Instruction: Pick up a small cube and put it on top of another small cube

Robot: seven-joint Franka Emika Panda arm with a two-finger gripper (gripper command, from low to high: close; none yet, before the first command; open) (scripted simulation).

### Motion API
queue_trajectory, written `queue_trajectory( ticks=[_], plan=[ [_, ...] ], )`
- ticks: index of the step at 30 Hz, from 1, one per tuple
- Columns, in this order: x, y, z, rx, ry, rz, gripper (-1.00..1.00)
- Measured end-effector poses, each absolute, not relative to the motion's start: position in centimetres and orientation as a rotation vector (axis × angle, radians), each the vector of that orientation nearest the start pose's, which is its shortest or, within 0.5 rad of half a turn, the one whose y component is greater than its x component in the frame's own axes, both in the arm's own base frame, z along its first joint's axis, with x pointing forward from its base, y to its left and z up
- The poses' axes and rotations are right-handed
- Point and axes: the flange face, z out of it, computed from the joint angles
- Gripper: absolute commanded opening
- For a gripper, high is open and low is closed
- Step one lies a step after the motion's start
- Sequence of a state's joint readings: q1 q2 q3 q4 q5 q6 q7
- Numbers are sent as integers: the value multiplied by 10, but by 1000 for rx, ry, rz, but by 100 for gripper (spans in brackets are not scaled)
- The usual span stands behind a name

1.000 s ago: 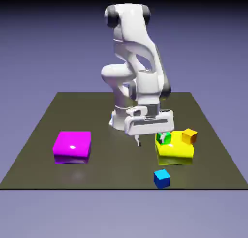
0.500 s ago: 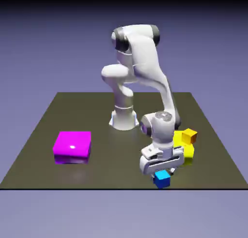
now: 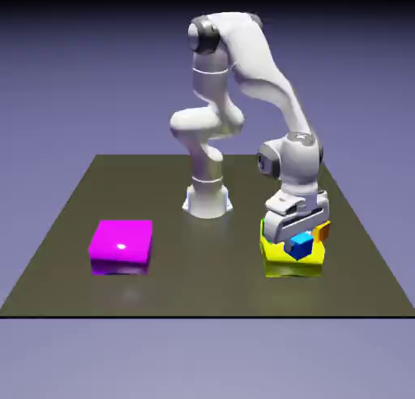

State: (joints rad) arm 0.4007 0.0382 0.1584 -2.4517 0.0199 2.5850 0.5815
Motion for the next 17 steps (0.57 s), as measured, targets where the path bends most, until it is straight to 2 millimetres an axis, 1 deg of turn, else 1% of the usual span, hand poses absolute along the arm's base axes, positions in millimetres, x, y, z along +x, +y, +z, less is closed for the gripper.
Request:
queue_trajectory(
  ticks=[3, 7, 8, 9, 13, 14, 16, 17],
  plan=[
    [376, 285, 320, -3065, -145, -101, -100],
    [323, 304, 352, -3035, -399, -90, -100],
    [323, 305, 352, -3035, -400, -90, -100],
    [323, 305, 352, -3035, -400, -90, -100],
    [326, 308, 293, -3036, -399, -92, -100],
    [326, 309, 282, -3036, -400, -91, 100],
    [326, 309, 282, -3036, -399, -92, 100],
    [326, 308, 297, -3037, -399, -93, 100]
  ],
)
